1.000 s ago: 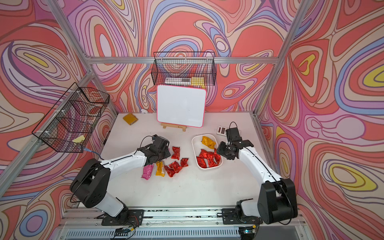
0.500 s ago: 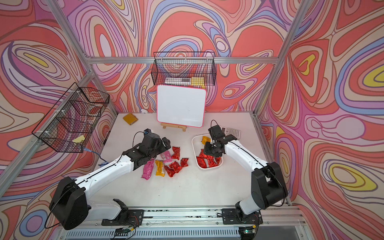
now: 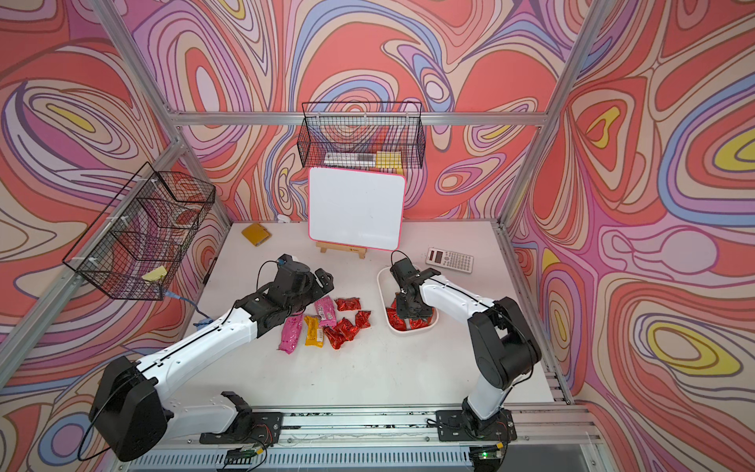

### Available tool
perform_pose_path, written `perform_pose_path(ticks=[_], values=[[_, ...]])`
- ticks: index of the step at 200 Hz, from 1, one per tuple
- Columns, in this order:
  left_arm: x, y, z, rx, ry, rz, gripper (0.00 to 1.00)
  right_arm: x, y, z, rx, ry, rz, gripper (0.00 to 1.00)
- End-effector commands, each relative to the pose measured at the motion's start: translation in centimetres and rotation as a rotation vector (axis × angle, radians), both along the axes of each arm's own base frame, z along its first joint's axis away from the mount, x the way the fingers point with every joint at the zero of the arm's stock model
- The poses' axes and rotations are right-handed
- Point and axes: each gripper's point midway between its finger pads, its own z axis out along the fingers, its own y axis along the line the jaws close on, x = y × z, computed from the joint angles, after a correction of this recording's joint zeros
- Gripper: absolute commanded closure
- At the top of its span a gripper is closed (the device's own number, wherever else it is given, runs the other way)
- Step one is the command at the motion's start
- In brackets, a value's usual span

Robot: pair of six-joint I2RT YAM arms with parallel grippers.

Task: Take the tea bags out of the storage box
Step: Pick up the tea bag from the storage box.

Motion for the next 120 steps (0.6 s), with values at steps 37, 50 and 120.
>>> perform_pose_path(ticks=[37, 50, 120], values=[[-0.7, 0.8, -0.5, -0.002, 0.021, 0.021, 0.07, 1.2, -1.5, -1.6, -0.142, -0.030, 0.019, 0.55], [-0.7, 0.9, -0.3, 0.000, 0.018, 0.024, 0.07, 1.2, -1.4, -2.7, -0.154, -0.014, 0.027, 0.56], [-0.9, 1.3, 0.7, -0.013, -0.010, 0.046, 0.08, 0.9, -0.7, -1.8, -0.104, -0.043, 0.046, 0.90]])
